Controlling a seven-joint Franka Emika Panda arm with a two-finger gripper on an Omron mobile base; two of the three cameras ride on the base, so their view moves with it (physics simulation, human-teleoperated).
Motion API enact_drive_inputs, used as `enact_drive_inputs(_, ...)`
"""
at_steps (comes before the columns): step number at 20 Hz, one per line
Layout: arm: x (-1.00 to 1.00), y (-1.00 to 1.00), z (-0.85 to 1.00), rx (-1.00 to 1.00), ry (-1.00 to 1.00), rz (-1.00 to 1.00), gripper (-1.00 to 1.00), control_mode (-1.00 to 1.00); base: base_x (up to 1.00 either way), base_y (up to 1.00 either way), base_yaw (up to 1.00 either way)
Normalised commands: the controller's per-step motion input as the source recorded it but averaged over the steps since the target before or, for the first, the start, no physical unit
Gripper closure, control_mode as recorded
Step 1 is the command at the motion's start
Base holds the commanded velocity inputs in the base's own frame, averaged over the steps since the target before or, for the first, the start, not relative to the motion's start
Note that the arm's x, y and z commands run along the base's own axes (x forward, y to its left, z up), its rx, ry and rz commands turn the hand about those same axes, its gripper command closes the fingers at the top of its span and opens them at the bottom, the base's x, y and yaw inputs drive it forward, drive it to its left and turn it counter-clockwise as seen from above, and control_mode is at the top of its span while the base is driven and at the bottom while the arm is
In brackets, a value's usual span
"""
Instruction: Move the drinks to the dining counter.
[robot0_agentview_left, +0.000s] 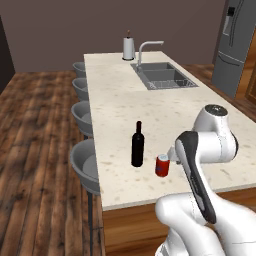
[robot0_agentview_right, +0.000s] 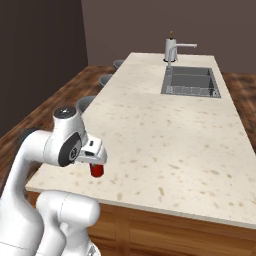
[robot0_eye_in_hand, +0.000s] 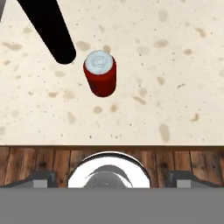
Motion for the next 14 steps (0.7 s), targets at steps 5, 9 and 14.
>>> enact_drive_inputs(5, -0.92, -0.1, 0.52, 0.0, 0.02, -0.01, -1.0, -1.0, 0.0, 0.0, 0.0)
enact_drive_inputs(9, -0.4, 0.04, 0.53, -0.02, 0.06, -0.03, -1.0, -1.0, 0.0, 0.0, 0.0)
enact_drive_inputs(14, -0.01, 0.2, 0.44, -0.02, 0.03, 0.0, -1.0, -1.0, 0.0, 0.0, 0.0)
